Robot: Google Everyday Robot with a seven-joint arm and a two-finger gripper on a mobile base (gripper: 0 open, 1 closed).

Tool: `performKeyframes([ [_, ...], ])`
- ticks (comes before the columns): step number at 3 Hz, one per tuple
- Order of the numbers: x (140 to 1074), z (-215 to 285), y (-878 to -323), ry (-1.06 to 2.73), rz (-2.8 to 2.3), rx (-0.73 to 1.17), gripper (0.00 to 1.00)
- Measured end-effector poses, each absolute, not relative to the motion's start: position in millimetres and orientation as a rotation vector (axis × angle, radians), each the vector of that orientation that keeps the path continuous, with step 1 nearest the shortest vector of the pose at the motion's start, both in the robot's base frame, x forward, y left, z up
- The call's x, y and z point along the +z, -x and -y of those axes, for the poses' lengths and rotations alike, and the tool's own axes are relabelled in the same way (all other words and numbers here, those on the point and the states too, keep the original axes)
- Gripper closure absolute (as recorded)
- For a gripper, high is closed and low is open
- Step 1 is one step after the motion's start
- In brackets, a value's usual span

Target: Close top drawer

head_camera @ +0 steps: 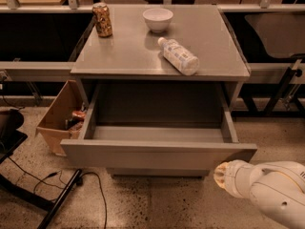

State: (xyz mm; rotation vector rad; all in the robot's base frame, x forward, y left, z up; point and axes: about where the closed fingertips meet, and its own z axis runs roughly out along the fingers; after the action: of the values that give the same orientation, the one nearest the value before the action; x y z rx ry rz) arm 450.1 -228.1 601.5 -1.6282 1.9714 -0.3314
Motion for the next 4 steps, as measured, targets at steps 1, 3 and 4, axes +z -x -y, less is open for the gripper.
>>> performKeyframes([
  [1,626,222,-485,1.652,-1.891,-0.376,1.0],
  [3,624,221,-519,1.683,-1.817,-0.402,1.0],
  [4,626,225,-552,1.718,-1.769,-0.439,1.0],
])
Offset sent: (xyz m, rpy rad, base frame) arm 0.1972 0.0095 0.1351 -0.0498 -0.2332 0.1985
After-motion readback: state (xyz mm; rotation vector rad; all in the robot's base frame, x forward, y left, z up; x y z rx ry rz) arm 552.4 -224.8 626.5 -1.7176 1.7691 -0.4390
